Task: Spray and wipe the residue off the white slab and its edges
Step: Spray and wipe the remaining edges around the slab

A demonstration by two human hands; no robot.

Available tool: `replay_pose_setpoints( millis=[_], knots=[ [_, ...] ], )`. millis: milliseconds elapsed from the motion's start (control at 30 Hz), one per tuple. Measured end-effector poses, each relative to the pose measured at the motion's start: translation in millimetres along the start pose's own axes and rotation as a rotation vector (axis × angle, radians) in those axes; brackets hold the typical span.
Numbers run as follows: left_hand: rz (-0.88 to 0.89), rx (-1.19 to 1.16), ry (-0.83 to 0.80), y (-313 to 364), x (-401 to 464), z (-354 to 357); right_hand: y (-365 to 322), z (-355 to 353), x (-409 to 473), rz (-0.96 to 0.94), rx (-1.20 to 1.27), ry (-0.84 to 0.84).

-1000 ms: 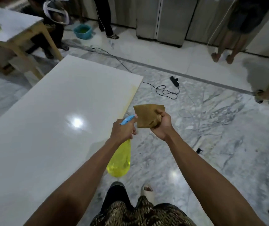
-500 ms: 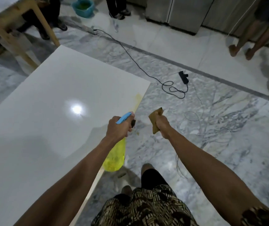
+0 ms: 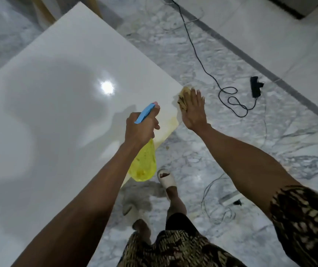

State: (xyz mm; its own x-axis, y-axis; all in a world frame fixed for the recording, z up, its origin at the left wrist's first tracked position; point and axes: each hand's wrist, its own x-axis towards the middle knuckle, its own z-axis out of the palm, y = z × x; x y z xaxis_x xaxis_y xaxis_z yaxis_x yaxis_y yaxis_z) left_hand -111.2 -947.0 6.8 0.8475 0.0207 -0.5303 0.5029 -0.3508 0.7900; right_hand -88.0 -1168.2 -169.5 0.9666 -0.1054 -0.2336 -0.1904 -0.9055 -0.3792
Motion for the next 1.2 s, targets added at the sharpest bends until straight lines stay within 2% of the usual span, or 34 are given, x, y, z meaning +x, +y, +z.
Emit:
replay_pose_setpoints(
  millis=[67, 200, 433, 700, 1000, 1200],
  knots=[
    [-0.013, -0.015, 0.010, -1, -1, -3, -3, 5, -8, -0.044, -0.002, 0.030],
    [-0.035, -0.001, 0.063, -8, -10, -22, -25, 27, -40, -0.258, -0.008, 0.055],
    [-0.067, 0.050, 0.174, -53, -53, -78, -114, 89, -122, -0.302, 0.042, -0.015],
    [-0.111, -0.006, 0.301, -156, -138, -184, -199, 148, -211, -0.405, -0.075, -0.091],
    [-0.131, -0.124, 0.360, -293, -266, -315, -330, 228, -333, -0.451, -0.055, -0.165],
    [-0.160, -0.150, 0.461, -364, -317, -400, -408, 279, -404, -0.495, -0.092, -0.175]
  ],
)
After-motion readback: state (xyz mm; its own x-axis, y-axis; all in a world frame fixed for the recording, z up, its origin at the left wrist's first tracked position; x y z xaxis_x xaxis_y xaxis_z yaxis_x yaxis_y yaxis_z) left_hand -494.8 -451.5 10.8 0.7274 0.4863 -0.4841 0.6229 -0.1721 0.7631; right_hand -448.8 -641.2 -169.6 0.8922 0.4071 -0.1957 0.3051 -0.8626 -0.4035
